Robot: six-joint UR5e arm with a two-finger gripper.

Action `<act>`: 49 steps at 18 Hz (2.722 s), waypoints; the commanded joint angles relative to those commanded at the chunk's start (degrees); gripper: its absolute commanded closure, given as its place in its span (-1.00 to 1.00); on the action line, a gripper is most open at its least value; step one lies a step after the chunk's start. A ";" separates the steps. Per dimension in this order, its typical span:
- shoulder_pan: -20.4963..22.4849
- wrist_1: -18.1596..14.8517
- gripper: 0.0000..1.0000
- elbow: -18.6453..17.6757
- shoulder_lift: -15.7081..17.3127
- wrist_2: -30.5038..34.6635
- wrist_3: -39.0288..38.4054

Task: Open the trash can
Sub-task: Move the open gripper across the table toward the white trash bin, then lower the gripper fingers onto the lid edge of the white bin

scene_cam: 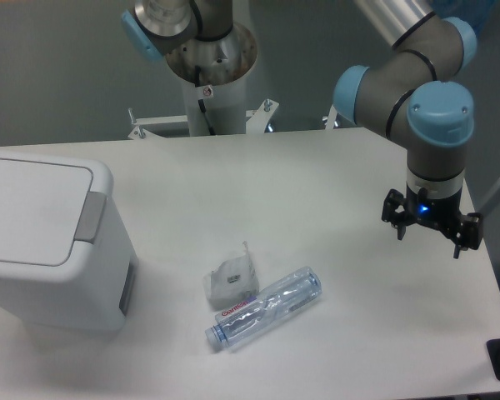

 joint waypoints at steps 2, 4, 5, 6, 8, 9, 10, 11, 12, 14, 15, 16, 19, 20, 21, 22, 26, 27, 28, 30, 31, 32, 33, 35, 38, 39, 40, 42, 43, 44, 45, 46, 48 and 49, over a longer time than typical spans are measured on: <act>-0.35 -0.62 -1.00 0.00 0.00 0.00 0.00; -0.97 -0.62 -1.00 -0.70 0.35 -0.61 0.09; -0.97 -0.01 -1.00 -2.10 0.61 -2.44 0.09; -0.79 0.60 -1.00 -3.24 0.79 -5.16 -0.17; -0.44 0.87 -1.00 -4.21 1.75 -9.04 -1.22; -0.61 0.87 -1.00 -4.31 2.37 -9.49 -3.41; -0.88 0.87 -1.00 -4.31 2.63 -9.49 -7.26; -1.14 1.14 -1.00 -4.22 2.81 -9.75 -11.73; -1.84 1.57 -1.00 -3.96 2.81 -11.15 -16.65; -3.25 2.54 -1.00 -2.99 2.73 -15.19 -22.91; -3.69 3.76 -1.00 -2.29 2.73 -15.81 -25.11; -4.74 4.56 -1.00 -2.02 2.90 -15.99 -27.22; -7.29 5.09 -1.00 -2.02 5.09 -21.07 -31.36; -8.17 5.09 -1.00 -2.02 5.36 -23.18 -33.81; -8.87 5.09 -1.00 -1.85 5.62 -24.68 -36.19; -9.66 5.09 -1.00 -1.58 6.23 -25.92 -38.30; -14.58 5.27 -1.00 -1.14 8.43 -29.08 -42.01; -15.20 5.27 -1.00 -1.49 9.66 -30.48 -42.27; -15.38 5.18 -1.00 -1.93 10.63 -31.46 -43.15; -17.04 5.09 -1.00 -2.63 12.56 -31.56 -48.66; -17.23 5.27 -1.00 -3.33 13.09 -31.64 -50.34; -17.58 5.27 -1.00 -3.51 13.44 -31.64 -51.41; -18.36 5.27 -1.00 -3.52 14.06 -31.55 -51.94; -19.94 5.27 -1.00 -3.87 14.50 -31.38 -54.83; -22.06 5.27 -1.00 -5.18 15.64 -31.20 -57.74; -22.58 5.27 -1.00 -5.79 16.34 -31.20 -57.83; -23.11 5.27 -1.00 -7.11 17.04 -31.20 -57.66; -23.38 5.36 -1.00 -10.27 18.62 -31.11 -57.57; -23.38 5.53 -1.00 -11.94 19.50 -31.11 -57.13; -23.29 5.62 -1.00 -13.17 20.30 -31.11 -57.13; -23.38 5.62 -1.00 -13.79 20.91 -31.11 -57.22; -23.38 5.53 -1.00 -14.41 21.35 -31.11 -57.48; -23.47 5.44 -1.00 -14.77 21.45 -31.11 -57.66; -23.82 5.44 -1.00 -14.68 21.45 -31.03 -57.66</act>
